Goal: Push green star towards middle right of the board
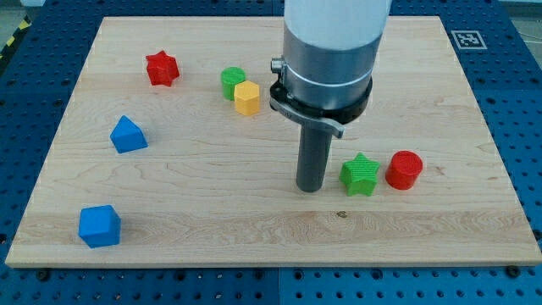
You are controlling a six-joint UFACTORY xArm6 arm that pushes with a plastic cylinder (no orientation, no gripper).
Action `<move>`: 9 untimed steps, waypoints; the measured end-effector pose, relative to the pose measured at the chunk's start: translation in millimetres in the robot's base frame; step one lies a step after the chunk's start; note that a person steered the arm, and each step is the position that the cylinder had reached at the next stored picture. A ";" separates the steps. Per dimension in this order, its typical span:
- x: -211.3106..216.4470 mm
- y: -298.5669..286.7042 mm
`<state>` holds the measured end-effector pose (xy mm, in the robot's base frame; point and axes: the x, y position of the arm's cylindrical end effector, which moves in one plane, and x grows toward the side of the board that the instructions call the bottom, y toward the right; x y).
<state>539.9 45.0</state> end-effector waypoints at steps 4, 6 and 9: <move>72.8 55.3; 20.6 54.0; -60.2 52.4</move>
<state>479.7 97.3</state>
